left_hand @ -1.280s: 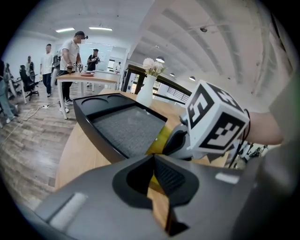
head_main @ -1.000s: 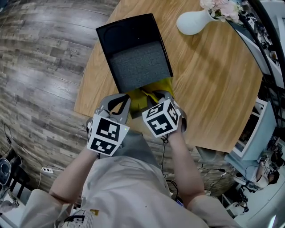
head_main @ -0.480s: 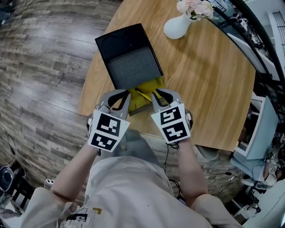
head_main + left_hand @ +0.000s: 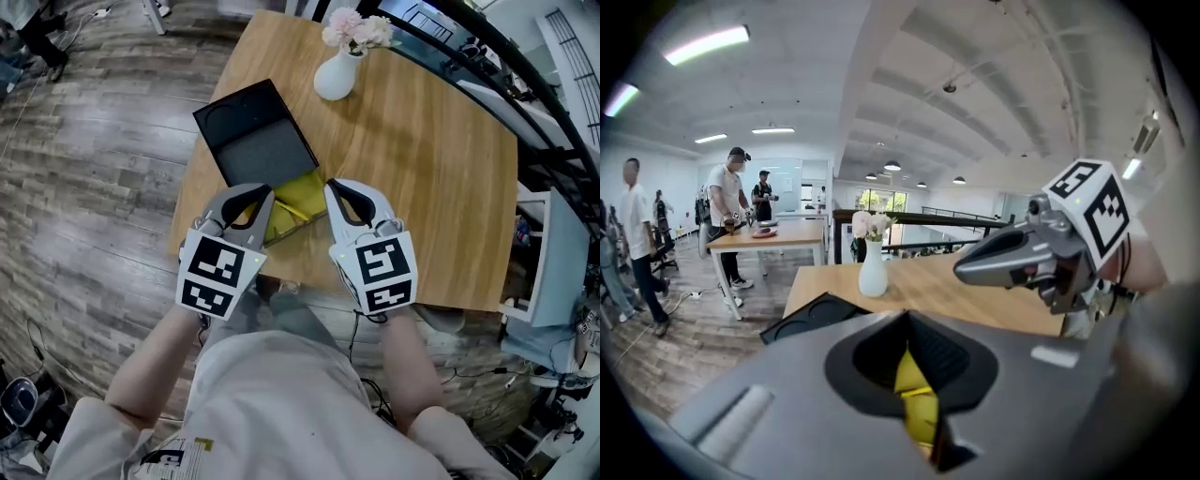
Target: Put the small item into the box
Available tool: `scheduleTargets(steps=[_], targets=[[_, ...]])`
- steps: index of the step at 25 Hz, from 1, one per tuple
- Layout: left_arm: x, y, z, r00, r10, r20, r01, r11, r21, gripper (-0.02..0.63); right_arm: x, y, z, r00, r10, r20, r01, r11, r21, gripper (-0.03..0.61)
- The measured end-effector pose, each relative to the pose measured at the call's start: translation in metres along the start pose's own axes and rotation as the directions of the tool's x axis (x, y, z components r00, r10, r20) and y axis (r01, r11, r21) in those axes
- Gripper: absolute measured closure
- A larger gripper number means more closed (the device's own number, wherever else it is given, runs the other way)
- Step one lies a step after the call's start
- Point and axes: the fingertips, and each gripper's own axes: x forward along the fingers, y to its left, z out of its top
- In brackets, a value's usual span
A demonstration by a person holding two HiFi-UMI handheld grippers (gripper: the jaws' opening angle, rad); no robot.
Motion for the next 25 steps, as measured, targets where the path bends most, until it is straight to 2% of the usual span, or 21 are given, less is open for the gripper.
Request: scheduleTargets(steps=[8, 12, 15, 17, 25], targets=[[-0.043, -0.022, 0.053, 0.995, 0.037, 0.088, -0.044, 0.996, 0.074, 0.612, -0.086, -0.014, 0.04, 0.979, -0.106, 0.175, 0.099, 0.994, 0.05, 0.578], [-0.08, -0.034, 0.089, 0.982, 0.047, 0.183, -0.06, 0.996, 0.066, 0.612, -0.122, -0.014, 0.059, 0.957, -0.146, 0.25, 0.13, 0.988, 0.079, 0.578], [-0.1, -0.05, 0.117, 0.967, 0.056, 0.248, -0.078, 0.994, 0.082, 0.612, -0.149, -0.02, 0.068, 0.941, -0.164, 0.297, 0.137, 0.984, 0.109, 0.578], [-0.107, -0.057, 0.129, 0.963, 0.058, 0.264, -0.087, 0.991, 0.097, 0.612, -0.163, -0.022, 0.074, 0.932, -0.168, 0.321, 0.137, 0.984, 0.117, 0.578], [-0.127, -0.065, 0.148, 0.94, 0.07, 0.333, -0.113, 0.987, 0.111, 0.612, -0.201, -0.016, 0.101, 0.9, -0.166, 0.404, 0.125, 0.984, 0.125, 0.578]])
